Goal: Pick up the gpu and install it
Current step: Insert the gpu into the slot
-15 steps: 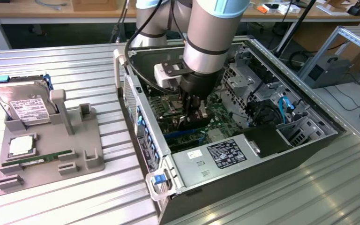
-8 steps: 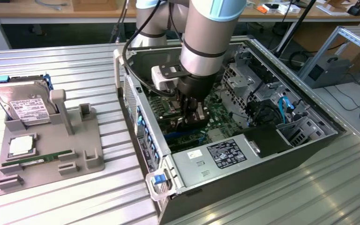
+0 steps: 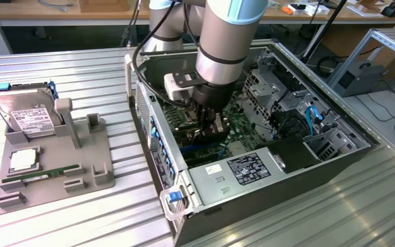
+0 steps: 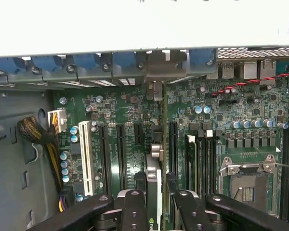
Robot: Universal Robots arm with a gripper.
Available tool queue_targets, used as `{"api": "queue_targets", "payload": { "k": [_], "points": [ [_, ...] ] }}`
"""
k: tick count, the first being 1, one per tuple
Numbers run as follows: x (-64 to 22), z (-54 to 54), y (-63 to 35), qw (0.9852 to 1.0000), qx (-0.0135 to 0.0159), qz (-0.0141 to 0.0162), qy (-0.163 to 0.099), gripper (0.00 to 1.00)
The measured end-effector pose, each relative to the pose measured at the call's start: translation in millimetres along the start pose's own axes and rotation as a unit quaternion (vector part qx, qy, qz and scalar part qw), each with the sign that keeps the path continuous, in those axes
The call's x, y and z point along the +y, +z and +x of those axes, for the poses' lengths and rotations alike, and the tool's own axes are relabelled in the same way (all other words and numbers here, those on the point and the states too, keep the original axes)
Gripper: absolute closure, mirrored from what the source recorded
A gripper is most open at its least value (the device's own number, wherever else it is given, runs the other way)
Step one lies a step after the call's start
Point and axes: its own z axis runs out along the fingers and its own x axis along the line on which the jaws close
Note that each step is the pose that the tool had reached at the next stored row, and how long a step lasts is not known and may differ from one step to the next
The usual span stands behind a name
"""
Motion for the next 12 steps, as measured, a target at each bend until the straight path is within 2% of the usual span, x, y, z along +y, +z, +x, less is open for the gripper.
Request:
{"api": "queue_targets", "payload": {
  "k": [3,8,12],
  "points": [
    [-0.1,1.5,1.1,1.0000,0.0000,0.0000,0.000,0.73],
    [-0.4,1.4,-3.7,1.0000,-0.0001,0.0002,0.000,0.73],
    [-5.4,1.2,-2.3,1.0000,0.0001,-0.0005,0.000,0.73]
  ]
}}
